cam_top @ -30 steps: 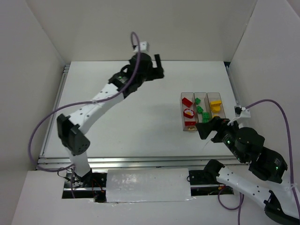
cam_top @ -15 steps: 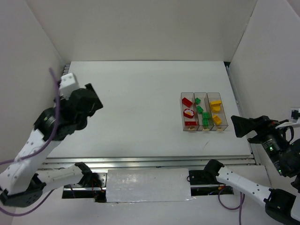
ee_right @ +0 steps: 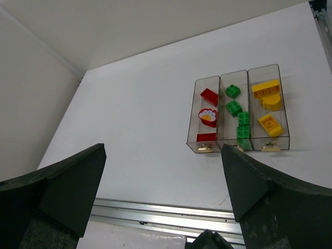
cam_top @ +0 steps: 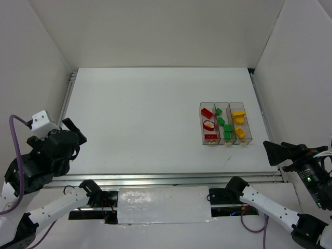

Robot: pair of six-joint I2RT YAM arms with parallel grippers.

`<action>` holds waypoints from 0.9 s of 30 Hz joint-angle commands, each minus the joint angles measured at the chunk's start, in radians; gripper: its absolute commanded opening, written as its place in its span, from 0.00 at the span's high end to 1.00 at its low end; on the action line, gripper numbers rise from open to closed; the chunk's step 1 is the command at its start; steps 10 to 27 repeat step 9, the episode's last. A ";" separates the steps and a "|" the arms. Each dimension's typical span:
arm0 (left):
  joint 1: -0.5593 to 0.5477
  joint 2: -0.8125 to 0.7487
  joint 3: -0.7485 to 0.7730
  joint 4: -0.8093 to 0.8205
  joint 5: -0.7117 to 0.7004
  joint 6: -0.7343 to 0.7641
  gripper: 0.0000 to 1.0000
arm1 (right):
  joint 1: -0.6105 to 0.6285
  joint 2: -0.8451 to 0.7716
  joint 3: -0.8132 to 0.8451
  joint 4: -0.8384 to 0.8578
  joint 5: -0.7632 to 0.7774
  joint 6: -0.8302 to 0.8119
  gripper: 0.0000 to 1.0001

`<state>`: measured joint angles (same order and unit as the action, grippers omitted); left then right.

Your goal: Sort the legos into containers by color

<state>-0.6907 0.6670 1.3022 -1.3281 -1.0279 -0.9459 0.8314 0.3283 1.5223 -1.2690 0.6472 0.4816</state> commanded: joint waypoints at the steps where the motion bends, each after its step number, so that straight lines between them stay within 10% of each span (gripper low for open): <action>1: -0.001 -0.023 0.019 -0.042 -0.054 -0.016 0.01 | 0.003 0.005 -0.033 -0.003 0.012 0.005 0.00; 27: -0.001 -0.014 0.002 0.001 -0.047 0.001 0.00 | 0.003 0.012 -0.065 0.023 0.003 0.003 0.00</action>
